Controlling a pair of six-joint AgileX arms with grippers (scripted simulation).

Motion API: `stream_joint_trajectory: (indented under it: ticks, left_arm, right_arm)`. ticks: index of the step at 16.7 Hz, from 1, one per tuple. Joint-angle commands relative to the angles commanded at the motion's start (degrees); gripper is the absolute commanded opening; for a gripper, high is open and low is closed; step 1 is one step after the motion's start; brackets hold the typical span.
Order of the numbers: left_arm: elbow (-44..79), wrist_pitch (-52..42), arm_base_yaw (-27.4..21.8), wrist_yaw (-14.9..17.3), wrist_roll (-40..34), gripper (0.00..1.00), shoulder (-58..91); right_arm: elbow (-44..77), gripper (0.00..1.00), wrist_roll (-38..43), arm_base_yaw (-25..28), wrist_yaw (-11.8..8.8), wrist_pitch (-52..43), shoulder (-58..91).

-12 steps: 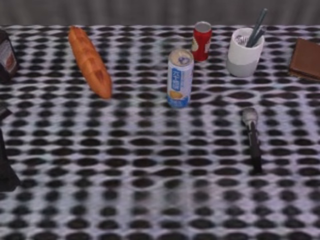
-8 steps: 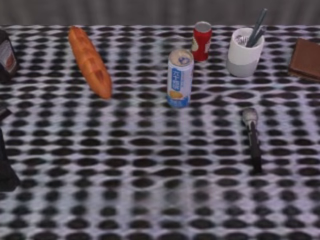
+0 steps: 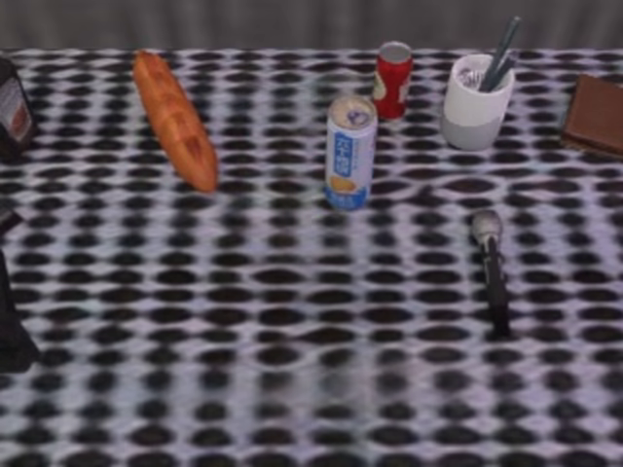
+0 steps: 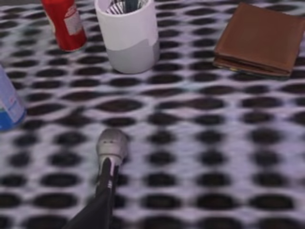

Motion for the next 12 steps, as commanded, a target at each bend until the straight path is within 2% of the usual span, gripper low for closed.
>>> stream_joint_trajectory:
  ticks: [8, 12]
  left_arm:
    - [0.0, 0.0, 0.0, 0.0, 0.0, 1.0, 0.0]
    - [0.0, 0.0, 0.0, 0.0, 0.0, 1.0, 0.0]
  right_arm:
    - [33.36, 1.0, 10.03, 9.09, 0.57, -19.67, 47.49]
    - [46.57, 1.0, 13.9, 12.87, 1.04, -28.27, 66.09]
